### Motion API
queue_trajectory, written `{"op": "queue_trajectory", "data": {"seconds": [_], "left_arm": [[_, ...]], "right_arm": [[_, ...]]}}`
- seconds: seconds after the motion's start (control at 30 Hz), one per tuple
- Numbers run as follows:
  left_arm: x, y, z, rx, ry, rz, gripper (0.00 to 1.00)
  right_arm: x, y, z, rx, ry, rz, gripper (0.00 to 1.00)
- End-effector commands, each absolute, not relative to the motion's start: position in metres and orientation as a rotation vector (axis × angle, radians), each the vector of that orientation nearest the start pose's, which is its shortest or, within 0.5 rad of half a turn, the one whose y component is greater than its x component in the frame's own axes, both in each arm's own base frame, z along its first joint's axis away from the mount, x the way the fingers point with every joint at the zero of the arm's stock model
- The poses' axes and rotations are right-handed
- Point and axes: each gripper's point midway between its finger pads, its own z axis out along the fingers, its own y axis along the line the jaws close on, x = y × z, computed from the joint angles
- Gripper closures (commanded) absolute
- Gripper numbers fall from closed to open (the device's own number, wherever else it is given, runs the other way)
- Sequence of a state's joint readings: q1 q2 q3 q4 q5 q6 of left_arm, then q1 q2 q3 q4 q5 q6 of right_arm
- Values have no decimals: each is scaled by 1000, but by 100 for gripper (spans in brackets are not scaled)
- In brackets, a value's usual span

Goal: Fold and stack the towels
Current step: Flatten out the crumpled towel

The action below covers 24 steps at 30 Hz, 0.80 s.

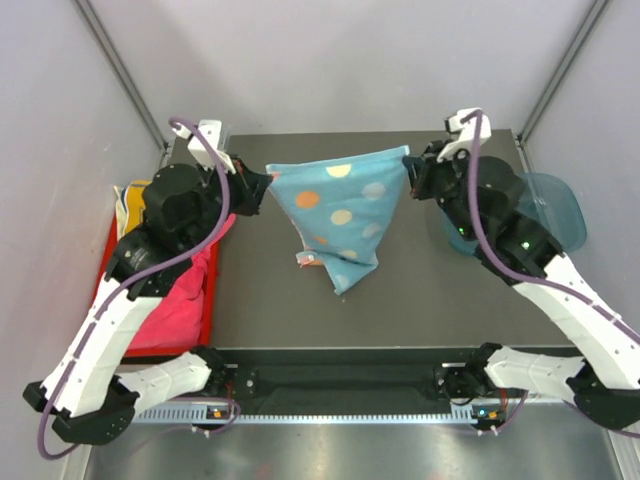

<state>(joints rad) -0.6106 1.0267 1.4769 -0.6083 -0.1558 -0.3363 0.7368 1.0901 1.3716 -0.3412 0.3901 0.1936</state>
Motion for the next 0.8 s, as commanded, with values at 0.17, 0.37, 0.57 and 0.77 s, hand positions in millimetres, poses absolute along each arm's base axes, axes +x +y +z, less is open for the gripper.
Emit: {"op": "queue_trajectory", "data": {"seconds": [0.17, 0.37, 0.57, 0.77], "left_arm": [[226, -183, 479, 323, 1610, -723, 100], [206, -183, 504, 352, 1553, -798, 100], [198, -176, 527, 309, 1510, -822, 100], [227, -165, 510, 133, 1596, -734, 100]], "right_arm": [[246, 168, 502, -185, 1434, 486, 100], [218, 161, 532, -200, 1382, 562, 100], [205, 156, 547, -188, 1379, 612, 100], [220, 149, 531, -95, 1448, 540, 100]]}}
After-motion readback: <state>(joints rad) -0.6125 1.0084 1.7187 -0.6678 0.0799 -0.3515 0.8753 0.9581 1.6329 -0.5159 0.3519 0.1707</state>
